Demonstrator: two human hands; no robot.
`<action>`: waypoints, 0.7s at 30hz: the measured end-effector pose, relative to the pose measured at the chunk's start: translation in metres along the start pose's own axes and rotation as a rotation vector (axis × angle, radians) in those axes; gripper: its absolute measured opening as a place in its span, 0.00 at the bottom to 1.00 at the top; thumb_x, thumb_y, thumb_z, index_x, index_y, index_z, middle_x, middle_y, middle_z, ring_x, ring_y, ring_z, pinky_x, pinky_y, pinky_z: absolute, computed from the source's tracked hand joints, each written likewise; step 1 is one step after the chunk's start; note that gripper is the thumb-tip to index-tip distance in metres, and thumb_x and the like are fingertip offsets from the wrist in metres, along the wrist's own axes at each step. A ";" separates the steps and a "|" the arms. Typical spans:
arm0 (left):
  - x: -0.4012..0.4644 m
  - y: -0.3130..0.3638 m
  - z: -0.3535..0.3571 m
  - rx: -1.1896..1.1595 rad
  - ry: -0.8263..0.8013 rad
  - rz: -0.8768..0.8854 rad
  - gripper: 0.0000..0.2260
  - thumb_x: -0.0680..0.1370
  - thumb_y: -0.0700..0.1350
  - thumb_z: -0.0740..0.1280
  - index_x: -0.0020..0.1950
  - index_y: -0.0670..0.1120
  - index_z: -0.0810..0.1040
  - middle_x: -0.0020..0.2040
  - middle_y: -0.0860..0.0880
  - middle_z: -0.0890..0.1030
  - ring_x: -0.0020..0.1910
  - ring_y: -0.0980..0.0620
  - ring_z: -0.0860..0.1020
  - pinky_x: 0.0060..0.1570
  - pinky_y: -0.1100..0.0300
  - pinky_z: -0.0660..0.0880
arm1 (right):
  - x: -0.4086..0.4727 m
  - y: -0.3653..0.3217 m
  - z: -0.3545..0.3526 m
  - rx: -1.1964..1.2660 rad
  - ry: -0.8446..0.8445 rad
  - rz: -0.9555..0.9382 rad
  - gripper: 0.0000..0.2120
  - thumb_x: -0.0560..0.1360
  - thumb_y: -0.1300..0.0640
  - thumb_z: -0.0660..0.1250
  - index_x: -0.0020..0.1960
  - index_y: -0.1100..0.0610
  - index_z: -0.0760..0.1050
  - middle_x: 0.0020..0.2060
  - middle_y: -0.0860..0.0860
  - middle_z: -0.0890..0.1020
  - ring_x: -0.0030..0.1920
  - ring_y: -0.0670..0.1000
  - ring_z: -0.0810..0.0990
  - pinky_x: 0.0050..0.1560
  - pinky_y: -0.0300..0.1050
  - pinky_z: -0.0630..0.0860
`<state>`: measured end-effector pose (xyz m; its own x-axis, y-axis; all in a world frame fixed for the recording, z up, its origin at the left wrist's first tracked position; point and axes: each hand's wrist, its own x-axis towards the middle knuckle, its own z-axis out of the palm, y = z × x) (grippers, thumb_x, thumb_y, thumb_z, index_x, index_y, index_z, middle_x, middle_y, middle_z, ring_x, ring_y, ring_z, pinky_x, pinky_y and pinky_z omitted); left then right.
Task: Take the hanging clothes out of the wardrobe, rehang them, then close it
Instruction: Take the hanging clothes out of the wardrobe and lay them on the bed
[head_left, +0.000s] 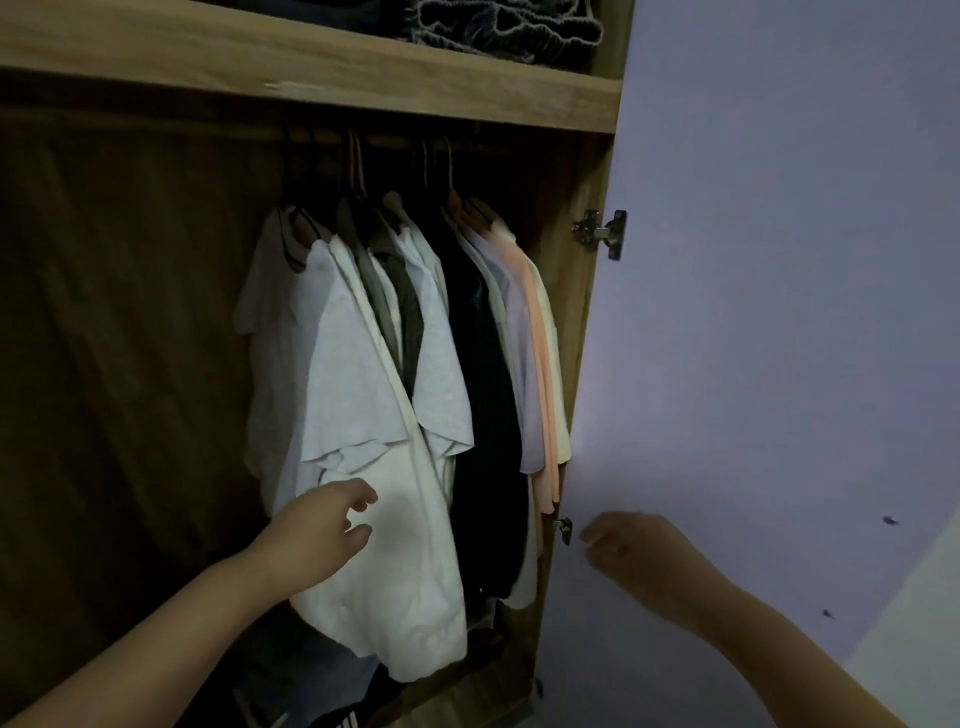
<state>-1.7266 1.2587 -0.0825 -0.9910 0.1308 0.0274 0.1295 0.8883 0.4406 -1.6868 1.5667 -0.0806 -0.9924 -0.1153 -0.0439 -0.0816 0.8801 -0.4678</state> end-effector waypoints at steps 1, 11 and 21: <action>0.001 -0.006 -0.006 -0.018 0.011 -0.002 0.15 0.78 0.45 0.64 0.64 0.50 0.71 0.61 0.53 0.75 0.53 0.54 0.76 0.54 0.62 0.74 | 0.006 -0.015 0.003 0.036 0.018 -0.063 0.09 0.78 0.56 0.62 0.57 0.52 0.76 0.49 0.47 0.78 0.47 0.44 0.77 0.46 0.28 0.71; 0.018 -0.044 -0.059 -0.085 0.137 -0.045 0.14 0.77 0.43 0.65 0.63 0.46 0.73 0.59 0.49 0.76 0.57 0.51 0.76 0.58 0.58 0.73 | 0.070 -0.126 0.027 0.201 0.217 -0.289 0.09 0.76 0.60 0.63 0.55 0.58 0.78 0.35 0.41 0.76 0.37 0.40 0.75 0.41 0.28 0.70; 0.054 -0.055 -0.087 -0.115 0.210 -0.100 0.14 0.77 0.43 0.65 0.62 0.46 0.73 0.58 0.49 0.77 0.55 0.52 0.76 0.54 0.63 0.72 | 0.140 -0.197 0.005 0.515 0.279 -0.352 0.10 0.76 0.60 0.63 0.57 0.56 0.77 0.44 0.50 0.79 0.46 0.48 0.78 0.47 0.38 0.73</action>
<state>-1.7898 1.1785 -0.0271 -0.9854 -0.0598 0.1594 0.0382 0.8349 0.5491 -1.8092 1.3749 0.0011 -0.9072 -0.1702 0.3846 -0.4177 0.4724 -0.7761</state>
